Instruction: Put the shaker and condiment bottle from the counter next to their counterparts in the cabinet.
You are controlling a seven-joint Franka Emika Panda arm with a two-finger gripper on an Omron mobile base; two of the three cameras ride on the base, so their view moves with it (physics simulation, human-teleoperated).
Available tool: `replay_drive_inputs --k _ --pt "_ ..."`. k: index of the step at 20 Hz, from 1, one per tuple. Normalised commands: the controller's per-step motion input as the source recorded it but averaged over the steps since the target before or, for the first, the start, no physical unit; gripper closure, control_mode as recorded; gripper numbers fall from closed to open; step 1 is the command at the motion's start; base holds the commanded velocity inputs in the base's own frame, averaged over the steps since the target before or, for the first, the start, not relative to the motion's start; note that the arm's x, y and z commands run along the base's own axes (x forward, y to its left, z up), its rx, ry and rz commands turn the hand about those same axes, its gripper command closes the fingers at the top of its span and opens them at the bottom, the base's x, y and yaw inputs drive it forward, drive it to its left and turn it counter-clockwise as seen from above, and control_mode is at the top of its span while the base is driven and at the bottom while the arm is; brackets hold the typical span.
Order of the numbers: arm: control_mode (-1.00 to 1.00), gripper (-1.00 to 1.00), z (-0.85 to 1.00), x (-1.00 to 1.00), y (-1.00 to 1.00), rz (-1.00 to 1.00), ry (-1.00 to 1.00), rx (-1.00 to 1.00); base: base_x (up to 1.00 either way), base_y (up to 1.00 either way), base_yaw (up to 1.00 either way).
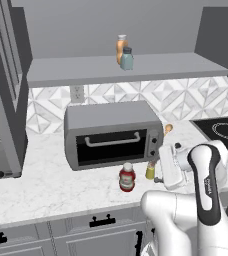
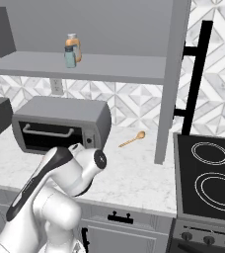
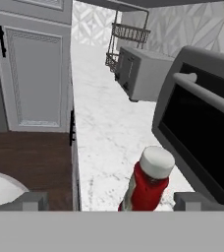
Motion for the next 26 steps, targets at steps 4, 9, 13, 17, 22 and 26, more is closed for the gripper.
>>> replay_drive_inputs --k 4,9,13,17,22,26 --pt "-1.0 -1.0 -1.0 0.0 0.6 -0.22 -0.18 0.06 0.0 0.0 0.0" --pt "-1.0 -1.0 -1.0 0.0 0.59 -0.2 -0.15 0.11 0.0 0.0 0.0" --pt "-1.0 -1.0 -1.0 0.0 0.64 -0.13 -0.07 0.14 0.0 0.0 0.0" --pt "-1.0 -1.0 -1.0 0.0 0.73 -0.12 -0.01 0.1 0.0 0.0 0.0" --pt "-1.0 -1.0 -1.0 0.0 0.67 -0.13 0.0 0.05 0.0 0.0 0.0" --pt "-1.0 -1.0 -1.0 0.0 0.56 -0.08 0.0 0.07 0.0 0.0 0.0"
